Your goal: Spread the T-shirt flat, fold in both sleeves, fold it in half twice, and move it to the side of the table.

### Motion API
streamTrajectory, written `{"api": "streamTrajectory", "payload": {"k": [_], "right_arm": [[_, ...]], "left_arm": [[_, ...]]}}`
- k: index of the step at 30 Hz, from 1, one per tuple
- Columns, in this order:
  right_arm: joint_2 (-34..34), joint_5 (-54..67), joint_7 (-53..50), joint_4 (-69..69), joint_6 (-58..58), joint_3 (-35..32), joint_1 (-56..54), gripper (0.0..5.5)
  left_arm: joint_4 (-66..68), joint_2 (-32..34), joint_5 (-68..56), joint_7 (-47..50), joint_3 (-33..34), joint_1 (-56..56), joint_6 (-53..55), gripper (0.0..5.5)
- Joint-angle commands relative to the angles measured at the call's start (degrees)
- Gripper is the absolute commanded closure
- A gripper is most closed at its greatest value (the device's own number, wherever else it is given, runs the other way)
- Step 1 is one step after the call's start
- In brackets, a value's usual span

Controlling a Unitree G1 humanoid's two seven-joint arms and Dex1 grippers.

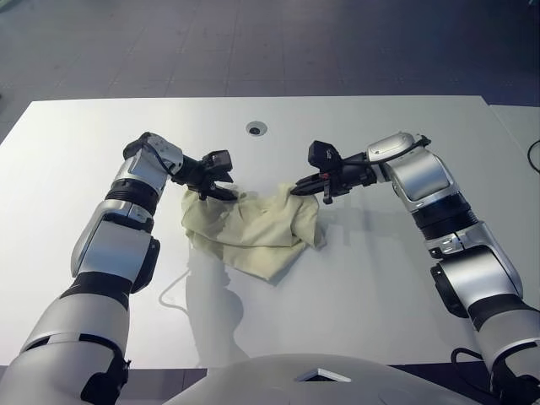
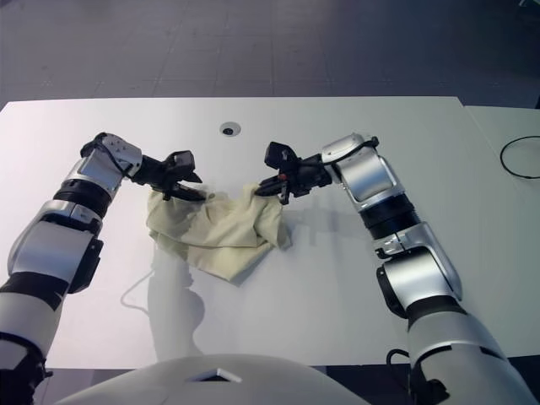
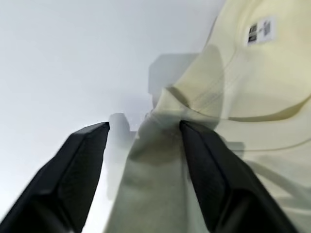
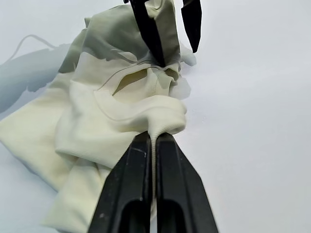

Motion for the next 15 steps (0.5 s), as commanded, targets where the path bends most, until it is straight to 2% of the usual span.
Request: {"api": "streamTrajectory", "payload": {"k": [1, 5, 9, 15], "right_arm": [[0.12, -0.47, 0.13, 0.32, -0.78, 0.12, -1.63, 5.50], [0.30, -0.48, 0.07, 0.52, -0.99, 0.17, -1.76, 5.50], [0.31, -0.47, 0.07, 0.48, -1.09, 0.12, -1.68, 5.50], [0.58, -0.41, -0.29, 0.61, -1.09, -0.03, -1.69, 5.50]], "left_arm": [[2.83, -0.54, 2.82, 0.87, -1.66, -1.51, -1.07, 2.10], [5.47, -1.60, 4.16, 2.84, -2.44, -1.42, 0.02, 1.42], [7.11, -1.83, 5.00, 0.51, -3.50, -0.88, 1.48, 0.81], [8.27, -1.82, 4.79, -2.87, -3.65, -0.13, 4.56, 1.78]]}}
